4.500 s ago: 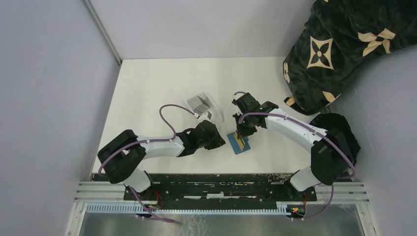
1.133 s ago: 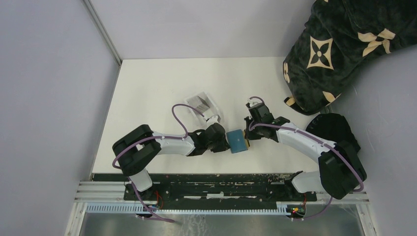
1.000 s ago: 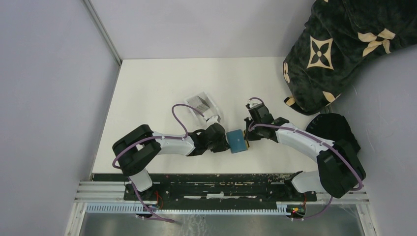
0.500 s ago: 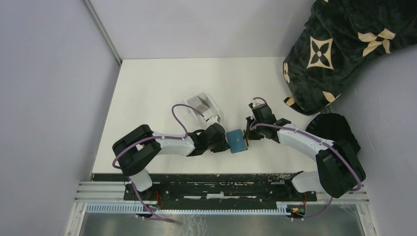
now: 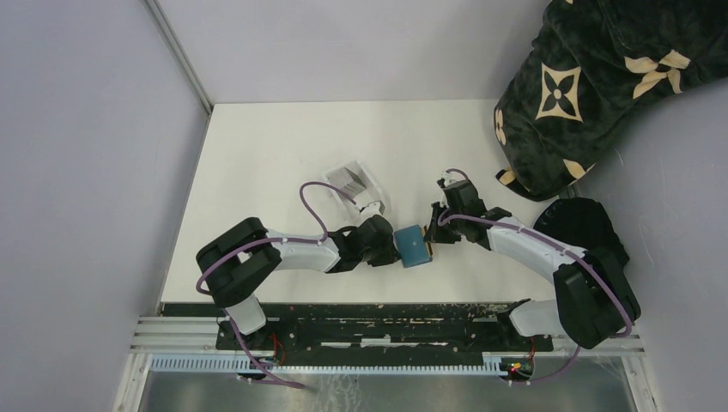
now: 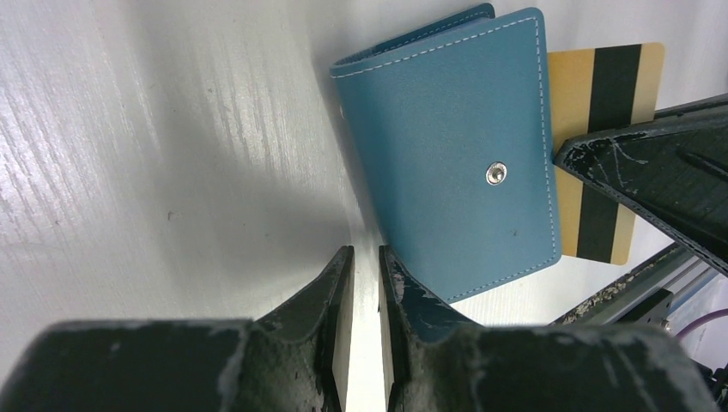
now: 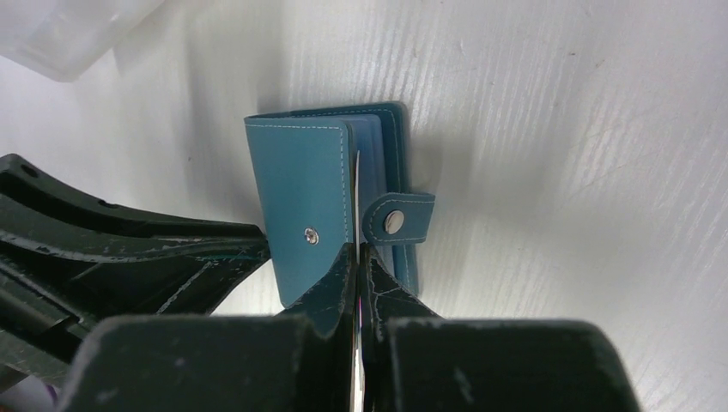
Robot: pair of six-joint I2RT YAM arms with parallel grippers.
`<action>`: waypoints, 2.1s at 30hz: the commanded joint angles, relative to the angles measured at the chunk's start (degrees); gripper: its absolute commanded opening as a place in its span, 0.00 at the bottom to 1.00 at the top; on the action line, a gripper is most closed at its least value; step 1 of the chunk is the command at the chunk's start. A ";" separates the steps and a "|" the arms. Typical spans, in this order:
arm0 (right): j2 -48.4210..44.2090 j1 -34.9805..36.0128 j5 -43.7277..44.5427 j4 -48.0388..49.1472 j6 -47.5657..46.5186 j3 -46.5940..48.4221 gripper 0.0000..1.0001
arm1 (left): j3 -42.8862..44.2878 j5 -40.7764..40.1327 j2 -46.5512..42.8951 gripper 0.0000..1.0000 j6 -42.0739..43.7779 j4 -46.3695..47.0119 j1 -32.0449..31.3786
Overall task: Put the credit cards into the card holder
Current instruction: Open the card holder at the center of the board.
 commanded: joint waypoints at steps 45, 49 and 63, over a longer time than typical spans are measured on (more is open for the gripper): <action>3.96 5.17 -11.05 13.20 10.18 3.82 0.01 | -3.74 1.77 1.20 0.24 4.78 1.32 0.62; 5.85 6.75 -9.76 13.15 8.80 4.06 0.01 | -5.47 2.06 0.21 0.24 4.53 1.23 0.84; 10.64 14.87 -0.68 10.51 3.41 8.49 0.01 | -9.52 -0.43 -9.07 0.30 1.27 -11.46 1.21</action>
